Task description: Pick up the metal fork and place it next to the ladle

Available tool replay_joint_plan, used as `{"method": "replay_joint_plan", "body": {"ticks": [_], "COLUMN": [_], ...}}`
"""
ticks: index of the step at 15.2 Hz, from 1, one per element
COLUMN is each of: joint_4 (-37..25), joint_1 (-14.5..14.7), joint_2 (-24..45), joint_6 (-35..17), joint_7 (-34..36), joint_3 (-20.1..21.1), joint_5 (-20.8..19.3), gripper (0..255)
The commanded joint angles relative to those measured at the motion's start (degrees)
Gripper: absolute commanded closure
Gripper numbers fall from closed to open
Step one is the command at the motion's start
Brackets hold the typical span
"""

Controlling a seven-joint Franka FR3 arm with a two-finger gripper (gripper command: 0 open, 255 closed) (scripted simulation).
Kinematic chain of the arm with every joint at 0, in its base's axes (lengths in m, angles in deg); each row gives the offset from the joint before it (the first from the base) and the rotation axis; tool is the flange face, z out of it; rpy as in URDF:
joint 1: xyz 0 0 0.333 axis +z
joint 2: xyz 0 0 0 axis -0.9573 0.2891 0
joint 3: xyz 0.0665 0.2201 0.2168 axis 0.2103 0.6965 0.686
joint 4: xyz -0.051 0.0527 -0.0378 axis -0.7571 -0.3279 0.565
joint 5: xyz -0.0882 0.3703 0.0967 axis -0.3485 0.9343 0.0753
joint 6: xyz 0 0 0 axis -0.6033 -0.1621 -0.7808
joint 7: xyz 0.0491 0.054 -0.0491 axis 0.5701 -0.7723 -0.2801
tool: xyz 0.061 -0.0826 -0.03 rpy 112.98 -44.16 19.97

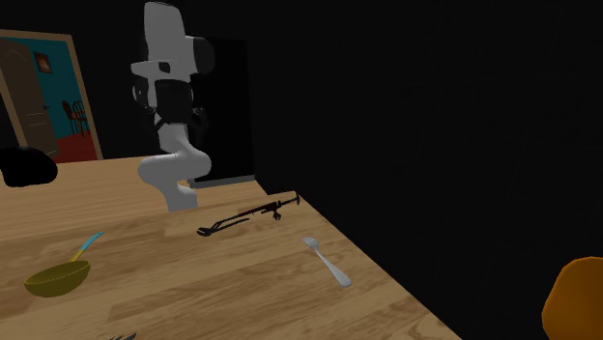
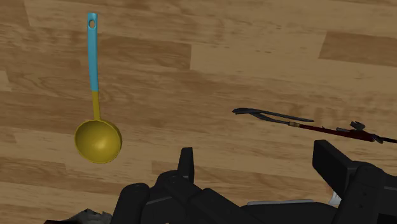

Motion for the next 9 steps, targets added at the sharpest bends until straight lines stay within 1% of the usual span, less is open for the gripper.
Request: {"method": "replay_joint_plan", "body": {"ticks": [1, 9], "joint_4": [0.0, -3.2], "joint_1": [0.0, 0.6], "joint_2": [0.0, 13.6], "joint_6": [0.0, -9.9], "joint_7": [0.0, 7.8], "joint_3": [0.0, 6.1], "joint_5": [0.0, 2.2], "gripper": [0, 0]}}
